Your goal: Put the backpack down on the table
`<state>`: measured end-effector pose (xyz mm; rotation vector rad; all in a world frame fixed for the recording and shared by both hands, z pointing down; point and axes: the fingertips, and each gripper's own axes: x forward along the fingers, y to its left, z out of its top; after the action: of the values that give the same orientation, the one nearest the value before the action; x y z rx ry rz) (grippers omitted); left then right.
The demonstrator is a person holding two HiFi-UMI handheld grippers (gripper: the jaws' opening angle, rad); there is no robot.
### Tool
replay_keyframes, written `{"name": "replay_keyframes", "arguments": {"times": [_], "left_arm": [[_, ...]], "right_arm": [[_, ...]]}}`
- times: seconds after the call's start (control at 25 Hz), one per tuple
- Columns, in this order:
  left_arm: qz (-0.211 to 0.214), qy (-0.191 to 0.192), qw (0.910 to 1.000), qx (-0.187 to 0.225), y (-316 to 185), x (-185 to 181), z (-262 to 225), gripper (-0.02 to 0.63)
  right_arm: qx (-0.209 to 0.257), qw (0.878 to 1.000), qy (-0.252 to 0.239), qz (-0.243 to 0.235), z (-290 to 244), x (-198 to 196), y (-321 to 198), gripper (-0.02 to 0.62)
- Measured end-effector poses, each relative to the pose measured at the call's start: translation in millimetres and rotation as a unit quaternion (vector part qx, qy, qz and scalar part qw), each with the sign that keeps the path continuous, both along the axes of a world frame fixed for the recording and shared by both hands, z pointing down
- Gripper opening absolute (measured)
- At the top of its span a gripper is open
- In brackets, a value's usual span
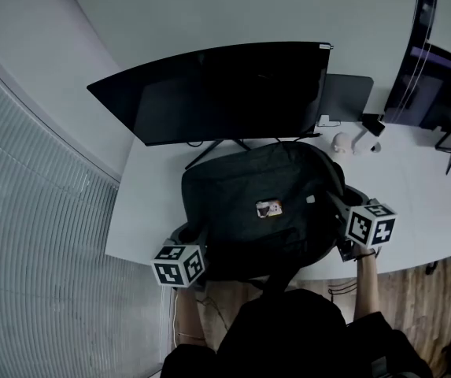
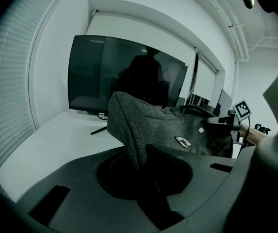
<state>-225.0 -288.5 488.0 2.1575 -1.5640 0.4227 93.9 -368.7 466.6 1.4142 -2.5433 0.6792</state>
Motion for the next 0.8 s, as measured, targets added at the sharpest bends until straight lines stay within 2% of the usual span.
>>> {"name": "replay_keyframes", "arguments": {"times": [0.28, 0.52, 0.8], "left_arm": [[-0.005, 0.018, 0.9990, -0.040, -18, -3, 28, 0.057], [0.002, 0.026, 0.9970, -0.073, -30, -7, 49, 0.058], [0.013, 0.029, 0.9946, -0.099, -45, -9, 63, 0.058]], "right_arm": [[-0.026, 0.999, 0.019, -0.003, 18, -4, -21, 0.135], [-0.066, 0.998, 0.020, 0.004, 43, -8, -28, 0.135], [-0.090, 0.995, 0.030, 0.015, 56, -6, -40, 0.135]]}}
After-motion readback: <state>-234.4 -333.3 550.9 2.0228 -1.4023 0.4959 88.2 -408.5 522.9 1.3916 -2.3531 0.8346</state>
